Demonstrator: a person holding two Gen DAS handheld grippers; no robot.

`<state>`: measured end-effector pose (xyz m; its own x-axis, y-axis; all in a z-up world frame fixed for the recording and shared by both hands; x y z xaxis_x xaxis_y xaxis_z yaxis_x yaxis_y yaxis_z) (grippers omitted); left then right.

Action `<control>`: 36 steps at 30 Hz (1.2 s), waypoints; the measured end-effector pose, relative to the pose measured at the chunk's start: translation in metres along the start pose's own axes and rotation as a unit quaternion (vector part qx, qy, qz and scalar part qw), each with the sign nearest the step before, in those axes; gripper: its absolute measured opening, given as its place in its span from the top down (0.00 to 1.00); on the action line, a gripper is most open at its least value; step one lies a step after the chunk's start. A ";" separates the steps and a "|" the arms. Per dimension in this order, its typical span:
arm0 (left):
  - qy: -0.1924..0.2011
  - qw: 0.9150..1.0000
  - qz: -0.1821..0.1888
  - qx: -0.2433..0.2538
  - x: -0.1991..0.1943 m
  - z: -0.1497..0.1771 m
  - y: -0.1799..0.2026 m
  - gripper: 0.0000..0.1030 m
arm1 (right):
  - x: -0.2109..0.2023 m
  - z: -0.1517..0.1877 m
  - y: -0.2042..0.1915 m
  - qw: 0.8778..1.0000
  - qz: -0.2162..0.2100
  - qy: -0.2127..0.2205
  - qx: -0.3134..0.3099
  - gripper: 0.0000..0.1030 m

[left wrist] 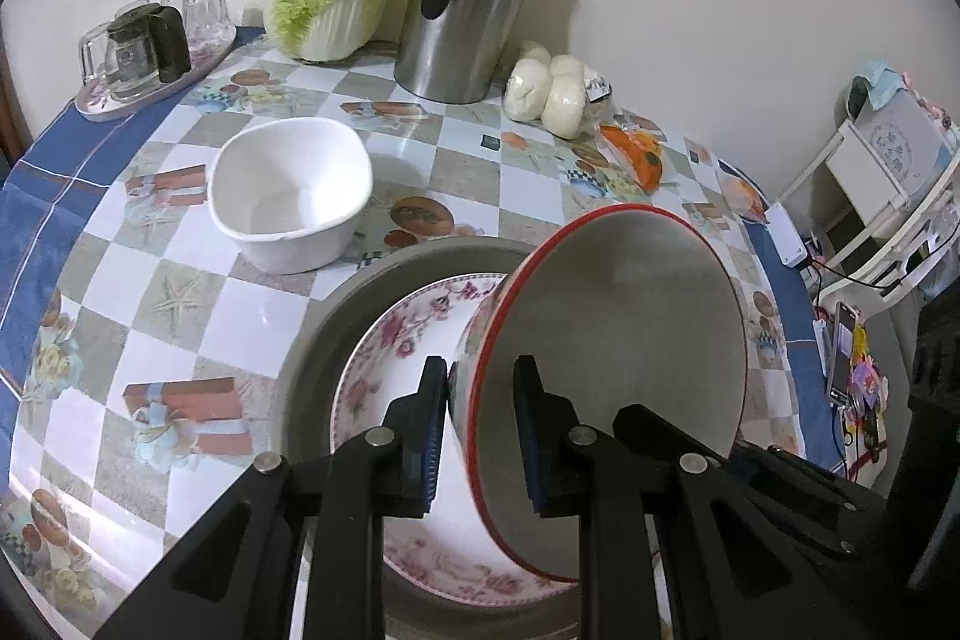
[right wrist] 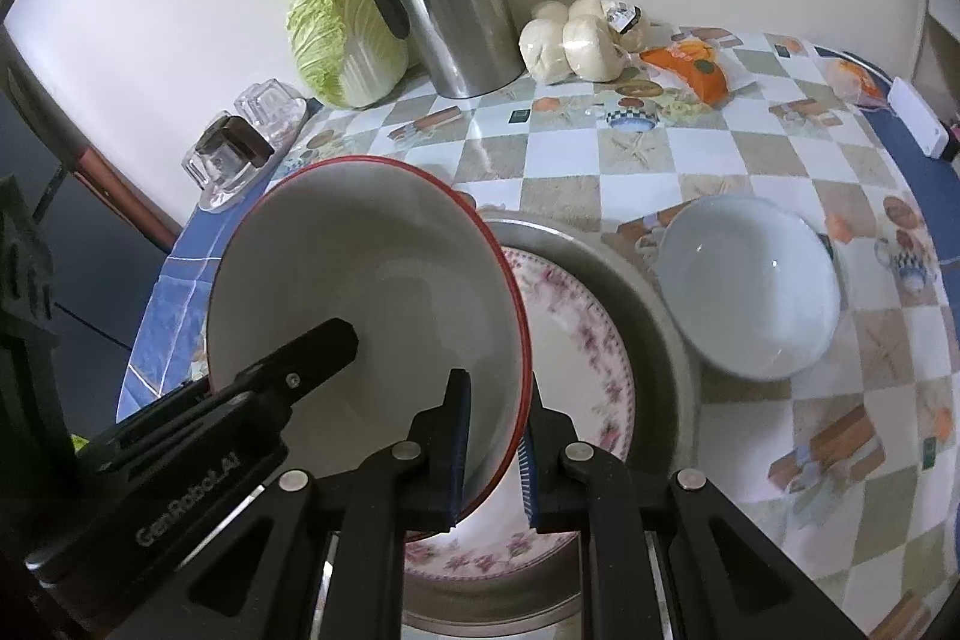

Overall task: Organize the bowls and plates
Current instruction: 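Carry the red-rimmed bowl over the basin and lower it onto the plate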

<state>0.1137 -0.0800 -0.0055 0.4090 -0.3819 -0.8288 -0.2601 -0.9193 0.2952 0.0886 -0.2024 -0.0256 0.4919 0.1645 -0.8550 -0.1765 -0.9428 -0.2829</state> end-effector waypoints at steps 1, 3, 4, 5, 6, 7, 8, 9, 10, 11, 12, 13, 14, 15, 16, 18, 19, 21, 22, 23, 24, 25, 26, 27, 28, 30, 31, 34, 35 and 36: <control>0.002 1.000 0.000 0.000 -0.001 0.000 -0.001 0.79 | 0.000 0.002 -0.001 1.000 -0.001 0.000 0.003 0.85; 0.007 1.000 0.001 0.002 -0.003 0.002 -0.003 0.79 | 0.002 0.005 0.000 1.000 -0.005 -0.001 0.013 0.84; 0.007 1.000 0.002 0.003 -0.003 0.003 -0.005 0.79 | 0.004 0.007 -0.001 1.000 -0.009 -0.003 0.019 0.84; 0.007 1.000 0.006 0.001 -0.002 0.004 -0.007 0.79 | 0.005 0.008 -0.001 1.000 -0.010 -0.004 0.022 0.84; 0.005 1.000 0.009 -0.003 -0.001 0.005 -0.009 0.79 | 0.005 0.010 -0.001 1.000 -0.012 -0.003 0.027 0.84; 0.002 1.000 0.013 -0.006 0.002 0.006 -0.011 0.79 | 0.006 0.011 0.000 0.999 -0.013 -0.003 0.031 0.84; -0.003 1.000 0.015 -0.009 0.005 0.007 -0.014 0.79 | 0.007 0.012 -0.001 0.999 -0.012 -0.002 0.034 0.84; -0.006 1.000 0.015 -0.012 0.007 0.009 -0.014 0.79 | 0.008 0.013 -0.001 0.999 -0.011 -0.002 0.034 0.84; -0.009 1.000 0.013 -0.012 0.009 0.011 -0.015 0.79 | 0.009 0.014 -0.002 0.999 -0.010 -0.002 0.033 0.84; -0.012 1.000 0.012 -0.012 0.011 0.012 -0.016 0.79 | 0.010 0.015 -0.003 0.999 -0.010 -0.003 0.031 0.84; -0.015 1.000 0.011 -0.012 0.013 0.012 -0.017 0.79 | 0.010 0.016 -0.003 0.999 -0.010 -0.002 0.031 0.84; -0.018 1.000 0.013 -0.013 0.015 0.013 -0.018 0.79 | 0.011 0.016 -0.004 0.999 -0.010 -0.001 0.031 0.84; -0.020 1.000 0.014 -0.015 0.016 0.013 -0.019 0.79 | 0.012 0.016 -0.003 0.999 -0.010 0.000 0.031 0.84; -0.021 1.000 0.015 -0.015 0.017 0.014 -0.019 0.79 | 0.013 0.016 -0.002 0.999 -0.011 0.000 0.032 0.84; -0.022 1.000 0.015 -0.015 0.018 0.015 -0.020 0.79 | 0.014 0.016 -0.001 0.999 -0.012 -0.001 0.035 0.84; -0.024 1.000 0.014 -0.014 0.019 0.016 -0.019 0.79 | 0.017 0.018 0.000 0.999 -0.012 -0.003 0.036 0.84; -0.025 1.000 0.013 -0.013 0.020 0.017 -0.019 0.79 | 0.019 0.019 0.001 0.999 -0.011 -0.006 0.036 0.84; -0.026 1.000 0.012 -0.011 0.020 0.017 -0.019 0.79 | 0.022 0.020 0.001 0.999 -0.010 -0.011 0.036 0.83; -0.027 1.000 0.012 -0.011 0.021 0.017 -0.019 0.79 | 0.023 0.021 0.001 0.999 -0.010 -0.013 0.036 0.83; -0.028 0.999 0.013 -0.011 0.021 0.017 -0.019 0.79 | 0.025 0.022 0.002 0.999 -0.010 -0.014 0.036 0.83; -0.029 0.999 0.014 -0.011 0.022 0.017 -0.020 0.79 | 0.026 0.022 0.002 0.999 -0.010 -0.014 0.037 0.83; -0.032 0.999 0.015 -0.012 0.023 0.017 -0.020 0.79 | 0.028 0.022 0.003 0.999 -0.009 -0.015 0.037 0.83; -0.034 0.999 0.016 -0.012 0.024 0.018 -0.020 0.79 | 0.029 0.022 0.004 0.999 -0.009 -0.017 0.039 0.83; -0.036 0.999 0.016 -0.012 0.025 0.018 -0.020 0.79 | 0.030 0.022 0.004 0.999 -0.008 -0.018 0.040 0.83; -0.038 0.999 0.014 -0.011 0.026 0.019 -0.021 0.79 | 0.030 0.022 0.004 0.999 -0.008 -0.019 0.041 0.83; -0.041 0.999 0.011 -0.010 0.028 0.019 -0.021 0.79 | 0.031 0.022 0.004 0.999 -0.006 -0.018 0.039 0.83; -0.042 0.999 0.010 -0.010 0.029 0.020 -0.021 0.78 | 0.030 0.022 0.003 0.999 -0.006 -0.017 0.038 0.83; -0.046 0.999 0.011 -0.013 0.030 0.021 -0.023 0.78 | 0.032 0.021 0.004 0.999 -0.007 -0.019 0.039 0.83; -0.047 0.999 0.012 -0.014 0.031 0.021 -0.023 0.78 | 0.032 0.021 0.004 0.999 -0.008 -0.019 0.040 0.83; -0.050 0.999 0.013 -0.017 0.032 0.021 -0.024 0.78 | 0.033 0.021 0.004 0.999 -0.008 -0.020 0.041 0.83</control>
<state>0.1147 -0.0680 -0.0495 0.3128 -0.3966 -0.8631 -0.2399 -0.9122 0.3322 0.0858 -0.1946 -0.0642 0.4612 0.1927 -0.8661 -0.2381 -0.9135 -0.3300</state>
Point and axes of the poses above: each gripper's, at about its wrist camera, not at the fingertips, and x roughly the way its jaws point, y to its right, z to its underside, the point moved 3 cm from there along x, roughly the way its jaws point, and after that the axes turned 3 degrees about -y, right-handed, at the moved point
